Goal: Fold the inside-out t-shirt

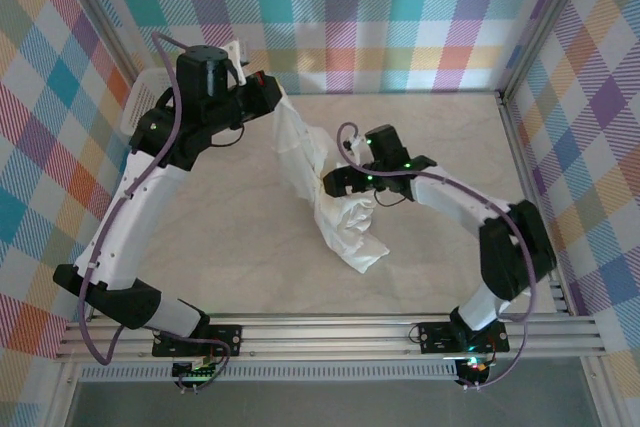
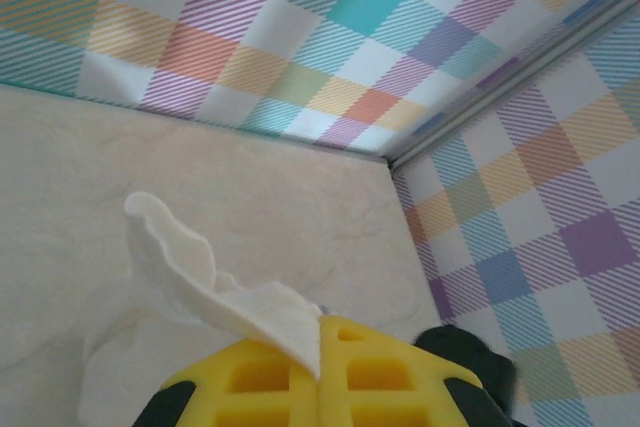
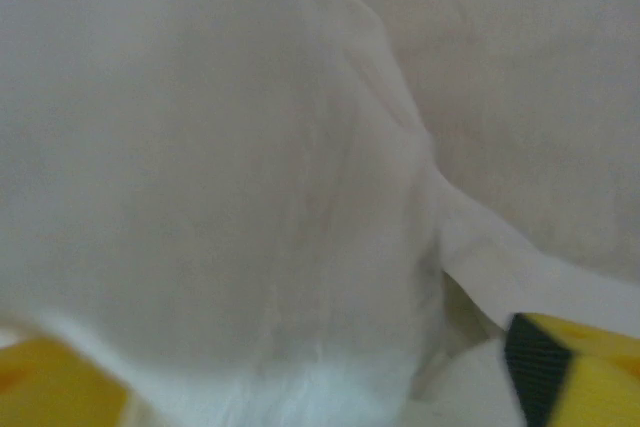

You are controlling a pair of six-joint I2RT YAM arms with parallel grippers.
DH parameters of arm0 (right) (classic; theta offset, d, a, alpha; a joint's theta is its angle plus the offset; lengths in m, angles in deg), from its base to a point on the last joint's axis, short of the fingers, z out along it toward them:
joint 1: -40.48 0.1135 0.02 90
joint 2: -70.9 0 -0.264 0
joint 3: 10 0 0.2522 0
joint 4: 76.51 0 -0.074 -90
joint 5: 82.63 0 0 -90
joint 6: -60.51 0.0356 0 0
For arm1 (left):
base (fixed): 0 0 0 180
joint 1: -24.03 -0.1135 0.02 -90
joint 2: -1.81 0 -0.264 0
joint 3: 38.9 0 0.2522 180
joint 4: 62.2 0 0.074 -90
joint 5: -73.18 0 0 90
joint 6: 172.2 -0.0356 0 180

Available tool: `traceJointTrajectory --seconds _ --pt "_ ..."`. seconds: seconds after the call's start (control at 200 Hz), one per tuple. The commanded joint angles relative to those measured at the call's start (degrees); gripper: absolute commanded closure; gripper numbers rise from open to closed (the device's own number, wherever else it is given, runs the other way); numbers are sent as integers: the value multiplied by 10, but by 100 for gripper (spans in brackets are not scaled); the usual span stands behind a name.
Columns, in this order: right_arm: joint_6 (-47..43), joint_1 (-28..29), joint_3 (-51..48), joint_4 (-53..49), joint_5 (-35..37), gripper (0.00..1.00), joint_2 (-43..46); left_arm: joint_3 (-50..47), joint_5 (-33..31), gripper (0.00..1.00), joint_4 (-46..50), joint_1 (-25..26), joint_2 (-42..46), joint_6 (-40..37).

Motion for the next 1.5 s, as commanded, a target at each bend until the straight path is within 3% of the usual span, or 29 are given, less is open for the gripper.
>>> traceJointTrajectory --seconds 0.0,0.08,0.21,0.365,0.46,0.54,0.56,0.605,0.63,0.73,0.89,1.015,1.12,1.205,1.315,1.435,1.47,1.5 --pt "19 5 14 -2 1 55 -18 22 -44 100 39 6 2 -5" --pt "11 1 10 -14 50 100 13 60 -108 100 81 6 7 -25" --pt "35 -53 -2 -34 115 100 83 148 -152 100 127 6 7 -80" --pt "86 -148 10 -74 213 100 119 210 -109 100 114 8 8 -110" --pt "82 -185 24 -84 222 100 82 192 -97 100 83 8 10 -106" --pt "55 -190 62 -128 228 84 14 171 -99 100 78 8 -6 -104" --pt "48 -190 75 -147 223 76 0 168 -101 100 81 8 -11 -104" --pt "38 -190 95 -184 201 49 -15 158 -112 100 87 8 -21 -105" --pt "37 -189 94 -190 185 40 -12 150 -119 100 89 8 -25 -105" --pt "62 -179 37 -155 141 26 64 108 -134 100 82 8 -28 -101" --pt "61 -67 -52 -64 88 30 191 69 -124 100 52 8 -23 -87" --pt "69 49 -82 58 -5 29 192 57 -103 100 25 8 -39 -66" --pt "28 136 -58 66 0 28 127 50 -98 100 7 8 -65 -56" --pt "-60 202 -61 50 91 27 75 58 -127 100 17 8 -83 -58" --pt "-91 216 -83 59 153 26 12 56 -173 100 28 8 -89 -59" --pt "-117 218 -86 70 153 21 -42 53 -205 100 41 7 -91 -59" --pt "-123 220 -76 61 140 24 -59 52 -211 100 44 5 -90 -58" --pt "-129 224 -67 49 132 35 -71 52 -213 100 47 2 -90 -53"
